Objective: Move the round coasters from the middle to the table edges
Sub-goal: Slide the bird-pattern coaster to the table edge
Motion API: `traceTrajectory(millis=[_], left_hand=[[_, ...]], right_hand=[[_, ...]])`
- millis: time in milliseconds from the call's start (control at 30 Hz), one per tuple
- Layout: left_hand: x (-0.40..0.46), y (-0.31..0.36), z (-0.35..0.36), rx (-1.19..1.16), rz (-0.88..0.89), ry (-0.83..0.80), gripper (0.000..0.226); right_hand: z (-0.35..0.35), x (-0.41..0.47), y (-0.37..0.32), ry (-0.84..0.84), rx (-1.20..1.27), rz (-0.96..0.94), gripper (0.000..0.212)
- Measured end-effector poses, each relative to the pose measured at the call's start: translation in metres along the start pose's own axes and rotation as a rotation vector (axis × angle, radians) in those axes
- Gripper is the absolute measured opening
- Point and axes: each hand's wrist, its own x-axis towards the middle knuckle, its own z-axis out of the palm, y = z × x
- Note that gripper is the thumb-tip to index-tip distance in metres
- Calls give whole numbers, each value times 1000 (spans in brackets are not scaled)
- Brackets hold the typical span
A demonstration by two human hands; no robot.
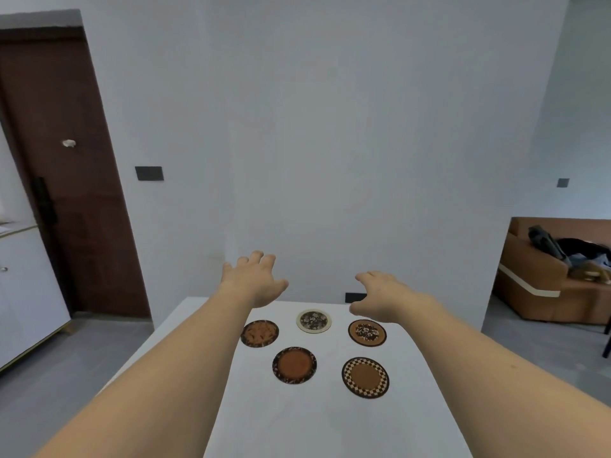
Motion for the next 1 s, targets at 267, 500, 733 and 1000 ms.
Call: traceTrajectory(millis=[267, 500, 733, 1000], left_hand=[[136, -16, 18, -33, 10, -15, 70], [229, -14, 62, -25, 2, -99, 71], [310, -16, 111, -16, -82, -188, 71], [383, -37, 153, -19, -173, -275, 72]], right_hand=[[-7, 131, 12, 0, 21, 30, 75], [21, 230, 42, -95, 46, 63, 77], [52, 331, 75, -188, 57, 36, 76], [100, 428, 75, -307, 184, 2, 73]])
